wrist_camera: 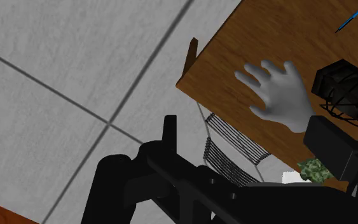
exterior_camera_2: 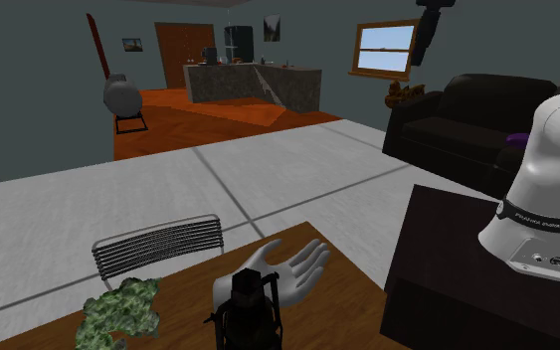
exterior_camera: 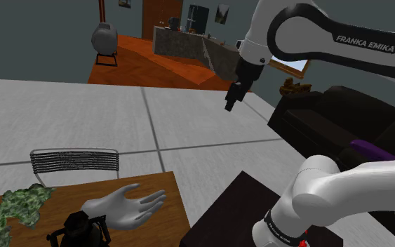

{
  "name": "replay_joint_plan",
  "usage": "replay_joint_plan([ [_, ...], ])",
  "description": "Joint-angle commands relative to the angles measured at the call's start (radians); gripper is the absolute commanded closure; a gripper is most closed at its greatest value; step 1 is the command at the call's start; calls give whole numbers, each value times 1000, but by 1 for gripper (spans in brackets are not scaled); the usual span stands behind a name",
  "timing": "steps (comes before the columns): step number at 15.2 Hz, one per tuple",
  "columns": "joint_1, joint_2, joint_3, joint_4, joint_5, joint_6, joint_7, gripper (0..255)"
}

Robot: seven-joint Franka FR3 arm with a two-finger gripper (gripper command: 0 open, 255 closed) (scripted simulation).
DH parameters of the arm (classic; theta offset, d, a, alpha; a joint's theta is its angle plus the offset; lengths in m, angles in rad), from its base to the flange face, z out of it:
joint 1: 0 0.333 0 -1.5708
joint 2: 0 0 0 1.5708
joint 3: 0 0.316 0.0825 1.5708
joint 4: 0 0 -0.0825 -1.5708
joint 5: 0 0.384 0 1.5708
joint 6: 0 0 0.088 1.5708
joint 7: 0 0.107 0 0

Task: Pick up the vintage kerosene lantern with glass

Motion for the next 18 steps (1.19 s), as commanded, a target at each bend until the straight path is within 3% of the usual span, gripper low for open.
replay_joint_plan([
  [1,0,0,0,0,0,0,0,0],
  [10,60,197,98,-36,93,192,102,0],
  [18,107,427,185,5,148,354,185,0],
])
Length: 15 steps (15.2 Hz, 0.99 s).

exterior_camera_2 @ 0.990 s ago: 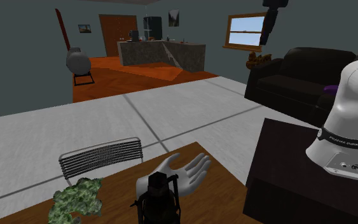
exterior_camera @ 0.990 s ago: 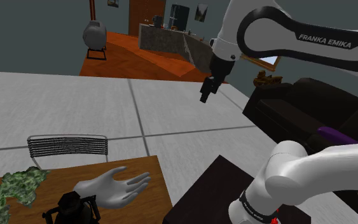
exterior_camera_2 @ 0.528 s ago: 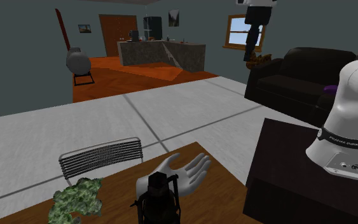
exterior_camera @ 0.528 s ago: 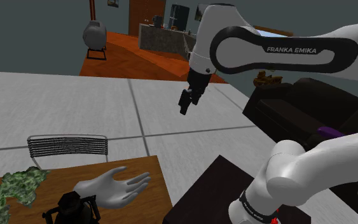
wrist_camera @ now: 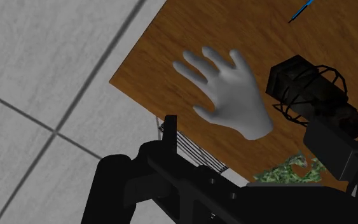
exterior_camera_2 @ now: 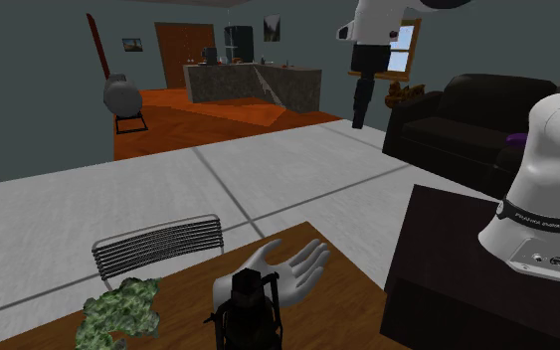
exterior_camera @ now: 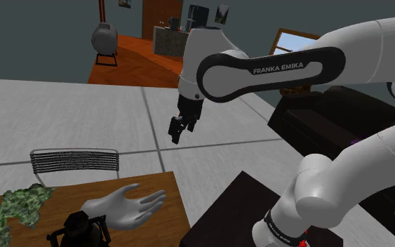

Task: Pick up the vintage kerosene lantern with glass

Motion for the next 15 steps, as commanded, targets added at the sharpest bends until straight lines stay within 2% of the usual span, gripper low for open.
replay_joint_plan([
  [1,11,65,22,20,10,40,22,0],
  [8,47,297,91,119,14,153,97,0],
  [15,95,543,138,270,-21,230,178,0],
])
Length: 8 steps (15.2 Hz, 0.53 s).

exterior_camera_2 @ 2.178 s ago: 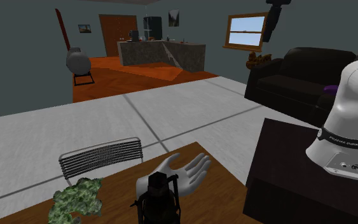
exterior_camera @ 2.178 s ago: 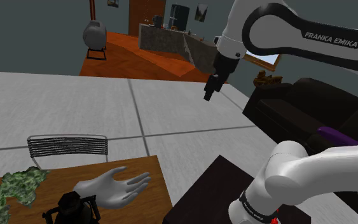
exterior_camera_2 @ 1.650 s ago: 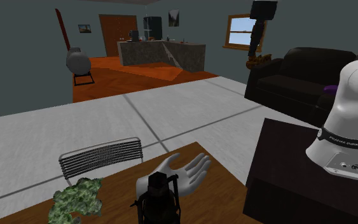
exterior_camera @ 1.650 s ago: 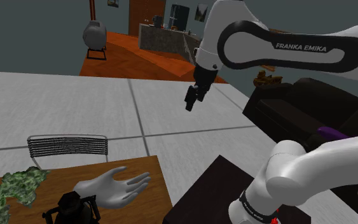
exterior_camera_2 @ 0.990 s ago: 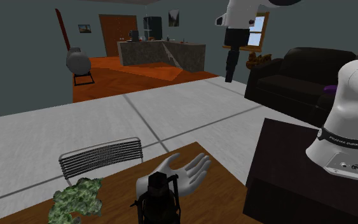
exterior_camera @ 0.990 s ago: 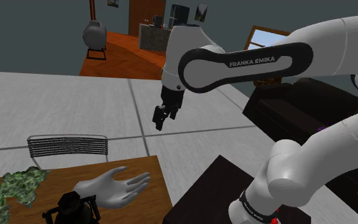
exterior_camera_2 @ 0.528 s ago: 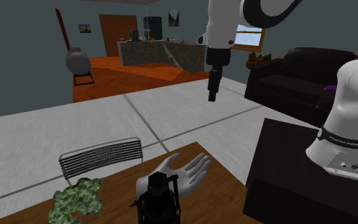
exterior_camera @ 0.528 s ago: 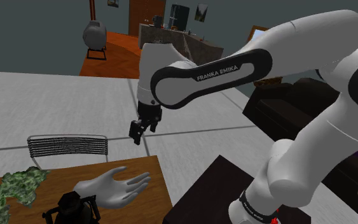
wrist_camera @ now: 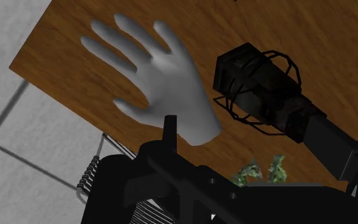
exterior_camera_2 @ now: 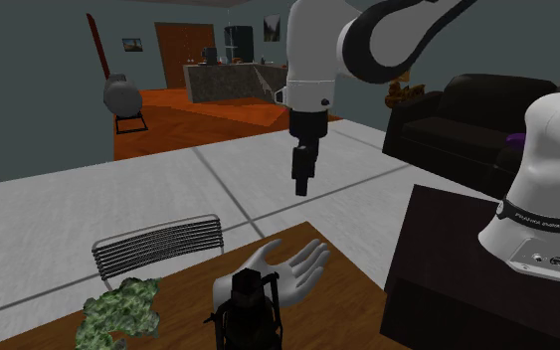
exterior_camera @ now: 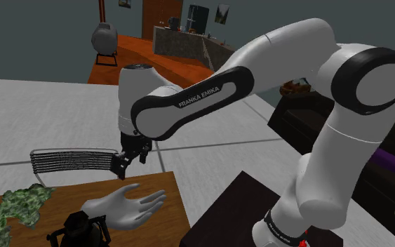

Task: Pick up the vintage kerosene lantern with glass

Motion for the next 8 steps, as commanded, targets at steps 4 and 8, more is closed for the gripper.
replay_joint_plan([
  [4,45,176,17,125,-34,37,50,0],
  [8,93,320,21,253,-62,45,86,0],
])
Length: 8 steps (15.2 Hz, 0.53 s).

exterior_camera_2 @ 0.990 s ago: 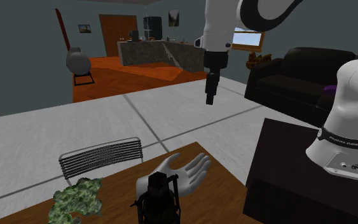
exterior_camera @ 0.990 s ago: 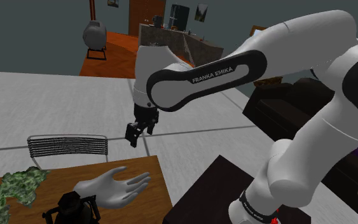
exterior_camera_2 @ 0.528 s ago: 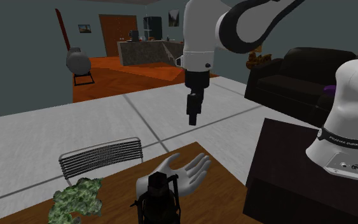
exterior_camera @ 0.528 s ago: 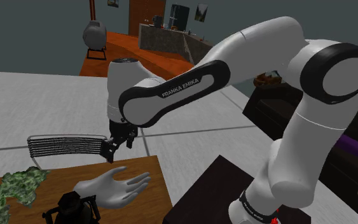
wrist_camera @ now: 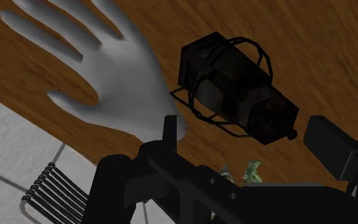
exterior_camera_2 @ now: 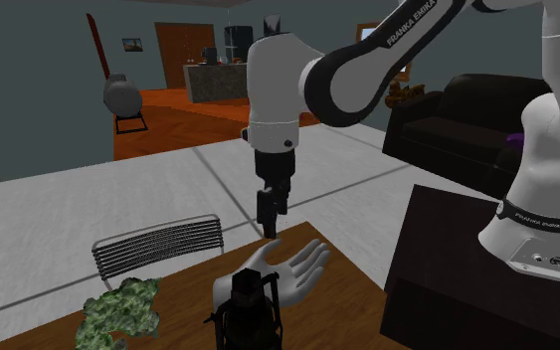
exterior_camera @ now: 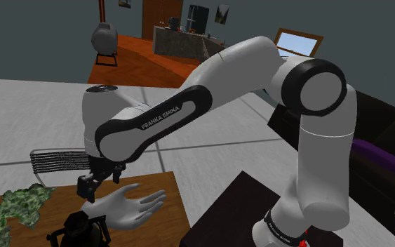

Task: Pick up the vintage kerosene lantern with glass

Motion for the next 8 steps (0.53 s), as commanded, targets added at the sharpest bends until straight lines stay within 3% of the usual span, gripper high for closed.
replay_joint_plan([
  [1,23,68,1,65,-11,-1,14,0],
  [7,105,281,-2,297,-40,-27,46,0],
  [8,106,289,-4,296,-42,-18,46,0],
])
